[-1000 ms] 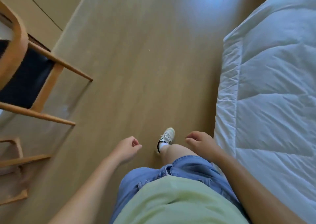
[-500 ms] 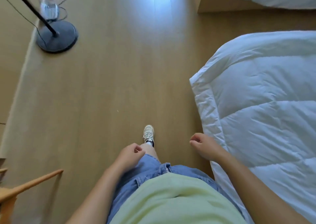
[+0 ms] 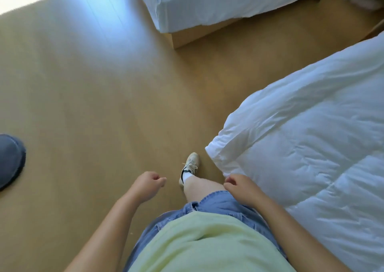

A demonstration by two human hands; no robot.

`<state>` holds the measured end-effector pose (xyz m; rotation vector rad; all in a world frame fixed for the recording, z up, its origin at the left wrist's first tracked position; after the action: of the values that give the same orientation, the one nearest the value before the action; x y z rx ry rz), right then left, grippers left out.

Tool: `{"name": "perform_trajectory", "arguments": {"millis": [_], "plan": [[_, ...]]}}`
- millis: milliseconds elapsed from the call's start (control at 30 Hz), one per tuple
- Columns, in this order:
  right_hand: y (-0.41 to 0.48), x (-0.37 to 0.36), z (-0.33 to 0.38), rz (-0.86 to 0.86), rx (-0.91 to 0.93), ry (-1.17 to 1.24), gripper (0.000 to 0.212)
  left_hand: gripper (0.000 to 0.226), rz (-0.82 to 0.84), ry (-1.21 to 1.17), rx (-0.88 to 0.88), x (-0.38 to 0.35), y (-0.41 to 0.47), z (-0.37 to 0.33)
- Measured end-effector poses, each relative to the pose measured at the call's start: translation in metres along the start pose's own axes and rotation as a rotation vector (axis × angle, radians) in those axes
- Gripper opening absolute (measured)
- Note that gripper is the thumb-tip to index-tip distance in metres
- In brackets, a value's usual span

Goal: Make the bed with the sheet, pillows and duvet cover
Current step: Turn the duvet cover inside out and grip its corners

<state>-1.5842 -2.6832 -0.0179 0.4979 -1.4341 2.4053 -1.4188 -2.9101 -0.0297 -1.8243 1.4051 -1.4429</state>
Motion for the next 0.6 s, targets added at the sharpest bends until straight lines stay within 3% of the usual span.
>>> {"name": "perform_trajectory", "arguments": {"millis": [200,400,600], "plan": [[0.089,0.133,0.075,-0.079,-0.003,0.191,0.022,0.025,0.031,0.053,-0.041,0.113,0.103,-0.13],[0.175,0.25,0.097,-0.139,-0.1,0.289,0.015,0.024,0.014,0.058,-0.137,0.199,0.218,-0.28],[0.261,0.379,0.106,-0.312,-0.191,0.482,0.018,0.021,0.163,0.376,-0.256,0.238,0.337,-0.447]]}}
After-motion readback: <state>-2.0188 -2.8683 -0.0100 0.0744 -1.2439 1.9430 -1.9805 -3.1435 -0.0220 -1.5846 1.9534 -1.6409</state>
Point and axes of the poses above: each hand's wrist, its own y-axis towards the middle knuckle, its own x-axis out of the back of the hand, z = x × y, the point moved 8 cm from there along y, towards the middle knuckle, and after that the axes turned 2 degrees about z, right-handed, at the moved point
